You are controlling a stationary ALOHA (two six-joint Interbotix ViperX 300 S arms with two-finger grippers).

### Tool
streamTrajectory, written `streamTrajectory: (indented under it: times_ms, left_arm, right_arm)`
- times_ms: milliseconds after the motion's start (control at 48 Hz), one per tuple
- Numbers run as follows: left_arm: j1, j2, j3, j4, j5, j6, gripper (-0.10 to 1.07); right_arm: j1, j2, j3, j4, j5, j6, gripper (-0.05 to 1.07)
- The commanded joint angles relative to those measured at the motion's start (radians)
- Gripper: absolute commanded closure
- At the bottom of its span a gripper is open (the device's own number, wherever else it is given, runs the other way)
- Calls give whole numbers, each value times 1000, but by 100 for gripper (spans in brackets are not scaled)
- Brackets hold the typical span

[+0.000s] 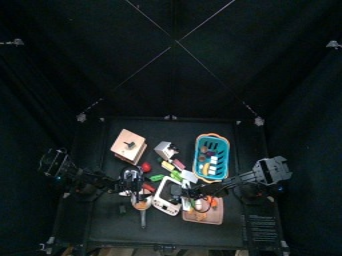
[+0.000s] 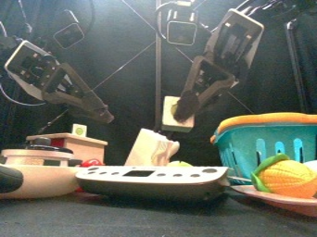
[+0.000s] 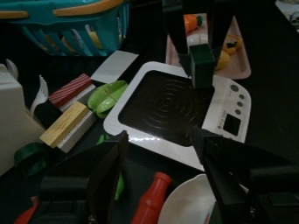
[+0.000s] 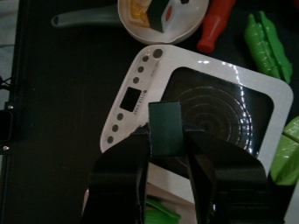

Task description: Place green sushi piece in basket

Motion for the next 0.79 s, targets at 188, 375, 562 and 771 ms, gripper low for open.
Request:
streamTrajectory:
  times_ms: [188,375,562,771]
  left_arm:
    - [-2,-2,-18,-2,-9,-2,5]
    - [-2,0,-14,-6,-9,-3,5]
    - [-2,-2,-38,-9,-9,-2,5]
    - [18,2,-83,-11,-20,-2,5]
  right_arm:
    - [-126,-242,29,14,140,3,46]
    - [-299,-380,69,69,219,6,46]
    - [-500,-511,199,222,229,69,46]
    - [-617,-589,339,244,227,143,46]
